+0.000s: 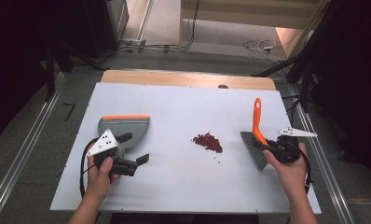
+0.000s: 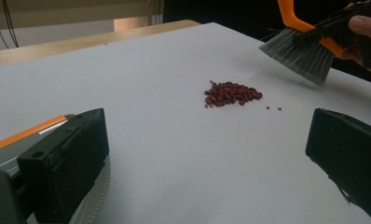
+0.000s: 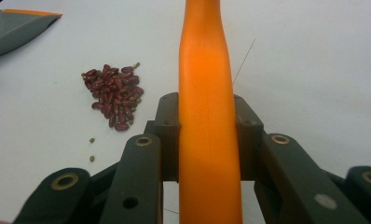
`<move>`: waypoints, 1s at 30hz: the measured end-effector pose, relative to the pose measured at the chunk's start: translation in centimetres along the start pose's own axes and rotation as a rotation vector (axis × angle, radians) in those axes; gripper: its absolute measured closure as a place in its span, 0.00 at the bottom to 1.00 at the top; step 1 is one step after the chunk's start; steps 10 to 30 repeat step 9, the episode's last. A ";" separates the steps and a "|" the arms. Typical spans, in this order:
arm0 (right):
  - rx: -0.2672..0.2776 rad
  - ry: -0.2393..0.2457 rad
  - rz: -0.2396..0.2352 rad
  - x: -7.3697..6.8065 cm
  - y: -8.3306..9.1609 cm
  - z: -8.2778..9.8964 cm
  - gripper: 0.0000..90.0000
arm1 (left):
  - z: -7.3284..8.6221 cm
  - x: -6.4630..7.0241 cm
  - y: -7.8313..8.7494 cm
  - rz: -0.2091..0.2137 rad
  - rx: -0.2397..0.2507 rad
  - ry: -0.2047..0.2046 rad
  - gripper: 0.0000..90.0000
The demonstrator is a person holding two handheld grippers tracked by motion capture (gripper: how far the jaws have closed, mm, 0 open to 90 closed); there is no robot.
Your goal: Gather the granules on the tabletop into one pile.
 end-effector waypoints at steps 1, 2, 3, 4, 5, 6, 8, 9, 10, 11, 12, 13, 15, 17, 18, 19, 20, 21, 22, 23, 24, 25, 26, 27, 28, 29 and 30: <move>-0.001 0.000 0.000 0.0 0.0 0.0 0.76 | 0.0 0.0 0.0 -0.003 -0.004 -0.001 0.00; -0.002 0.000 0.000 0.0 0.0 0.0 0.76 | 0.1 0.0 0.0 -0.002 -0.003 0.002 0.00; -0.002 0.001 0.000 0.0 0.0 0.0 0.76 | 0.1 0.0 0.0 -0.001 -0.004 0.002 0.00; -0.001 0.002 0.000 0.0 0.0 0.0 0.76 | 0.1 0.0 0.0 -0.001 -0.004 0.002 0.00; 0.000 0.001 -0.002 0.0 0.0 0.0 0.76 | 0.1 0.0 0.0 -0.003 -0.007 0.002 0.00; 0.001 0.002 -0.003 0.0 0.0 0.0 0.76 | 0.1 0.0 0.0 -0.003 -0.007 0.002 0.00; -0.002 0.002 0.000 0.0 -0.1 0.0 0.76 | 0.1 0.0 -0.1 -0.001 -0.008 0.004 0.00; -0.002 0.004 0.000 0.1 -0.1 0.0 0.76 | 0.1 0.0 -0.1 -0.001 -0.008 0.004 0.00; -0.002 0.004 0.000 0.1 -0.1 0.0 0.76 | 0.1 0.0 -0.1 -0.001 -0.008 0.004 0.00; -0.002 0.004 0.000 0.1 -0.1 0.0 0.76 | 0.1 0.0 -0.1 -0.001 -0.008 0.004 0.00; -0.002 0.004 0.000 0.1 -0.1 0.0 0.76 | 0.1 0.0 -0.1 -0.001 -0.008 0.004 0.00; -0.002 0.004 0.000 0.1 -0.1 0.0 0.76 | 0.1 0.0 -0.1 -0.001 -0.008 0.004 0.00; -0.002 0.004 0.000 0.1 -0.1 0.0 0.76 | 0.1 0.0 -0.1 -0.001 -0.008 0.004 0.00; -0.002 0.004 0.000 0.1 -0.1 0.0 0.76 | 0.1 0.0 -0.1 -0.001 -0.008 0.004 0.00; -0.002 0.004 0.000 0.1 -0.1 0.0 0.76 | 0.1 0.0 -0.1 -0.001 -0.008 0.004 0.00; -0.002 0.004 0.000 0.1 -0.1 0.0 0.76 | 0.1 0.0 -0.1 -0.001 -0.008 0.004 0.00; -0.002 0.004 0.000 0.1 -0.1 0.0 0.76 | 0.1 0.0 -0.1 -0.001 -0.008 0.004 0.00; -0.002 0.004 0.000 0.1 -0.1 0.0 0.76 | 0.1 0.0 -0.1 -0.001 -0.008 0.004 0.00; -0.002 0.004 0.000 0.1 -0.1 0.0 0.76 | 0.1 0.0 -0.1 -0.001 -0.008 0.004 0.00; -0.002 0.004 0.000 0.1 -0.1 0.0 0.76 | 0.1 0.0 -0.1 -0.001 -0.008 0.004 0.00; -0.002 0.004 0.000 0.1 -0.1 0.0 0.76 | 0.1 0.0 -0.1 -0.001 -0.008 0.004 0.00; -0.002 0.004 0.000 0.1 -0.1 0.0 0.76 | 0.1 0.0 -0.1 -0.001 -0.008 0.004 0.00; -0.002 0.004 0.000 0.1 -0.1 0.0 0.76 | 0.1 0.0 -0.1 -0.001 -0.008 0.004 0.00; -0.002 0.004 0.000 0.1 -0.1 0.0 0.76 | 0.1 0.0 -0.1 -0.001 -0.008 0.004 0.00; -0.002 0.004 0.000 0.1 -0.1 0.0 0.76 | 0.1 0.0 -0.1 -0.001 -0.008 0.004 0.00; -0.002 0.004 0.000 0.1 -0.1 0.0 0.76 | 0.1 0.0 -0.1 -0.001 -0.008 0.004 0.00; -0.002 0.004 0.000 0.1 -0.1 0.0 0.76 | 0.1 0.0 -0.1 -0.001 -0.008 0.004 0.00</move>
Point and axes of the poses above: each handheld gripper's, and its own axes: y roughly backward along the jaws, z roughly out of its underside, x roughly to its right, the point moved 8 cm from there along -y, roughly forward along the jaws, and after that the axes turned 12 degrees about y, right-handed, at the moved point
